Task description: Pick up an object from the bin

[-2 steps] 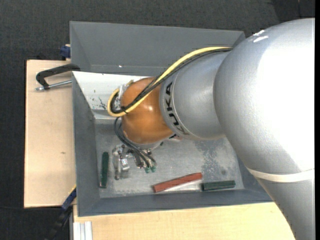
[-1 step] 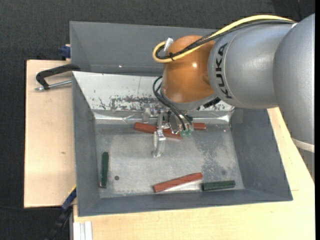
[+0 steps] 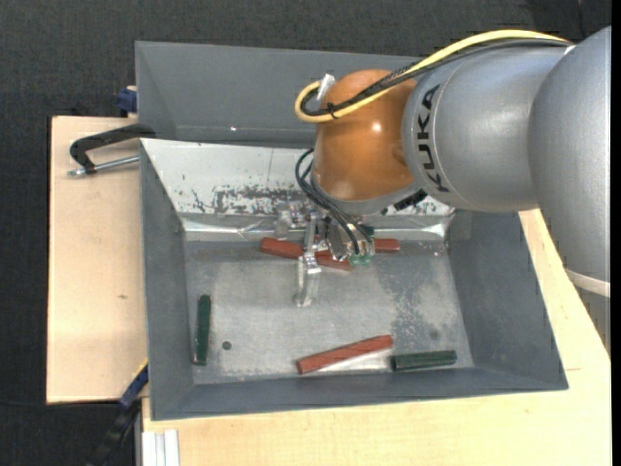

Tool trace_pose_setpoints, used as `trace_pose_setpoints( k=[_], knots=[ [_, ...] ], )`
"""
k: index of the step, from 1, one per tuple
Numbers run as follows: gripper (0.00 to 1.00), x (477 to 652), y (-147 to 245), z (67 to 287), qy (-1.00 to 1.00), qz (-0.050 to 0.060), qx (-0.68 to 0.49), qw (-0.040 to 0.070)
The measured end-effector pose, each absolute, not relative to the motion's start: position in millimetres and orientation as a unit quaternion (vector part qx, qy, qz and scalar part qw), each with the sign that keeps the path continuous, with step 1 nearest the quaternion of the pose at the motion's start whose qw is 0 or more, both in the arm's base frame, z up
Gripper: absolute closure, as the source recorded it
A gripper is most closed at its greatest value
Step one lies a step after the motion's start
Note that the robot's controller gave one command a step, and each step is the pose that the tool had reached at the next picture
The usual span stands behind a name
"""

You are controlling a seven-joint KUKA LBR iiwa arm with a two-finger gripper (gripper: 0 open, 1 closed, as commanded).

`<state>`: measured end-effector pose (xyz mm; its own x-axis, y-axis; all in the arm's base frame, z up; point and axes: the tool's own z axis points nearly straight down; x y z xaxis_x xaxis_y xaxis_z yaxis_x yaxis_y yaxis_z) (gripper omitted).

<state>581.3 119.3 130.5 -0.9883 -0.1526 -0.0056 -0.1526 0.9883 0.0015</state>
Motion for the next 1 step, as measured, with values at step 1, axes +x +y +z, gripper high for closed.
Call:
trace_pose_setpoints(
  k=[1],
  knots=[
    [0.0,599.6,73.5,108.3,0.998,0.001,-0.059,0.003]
  ],
)
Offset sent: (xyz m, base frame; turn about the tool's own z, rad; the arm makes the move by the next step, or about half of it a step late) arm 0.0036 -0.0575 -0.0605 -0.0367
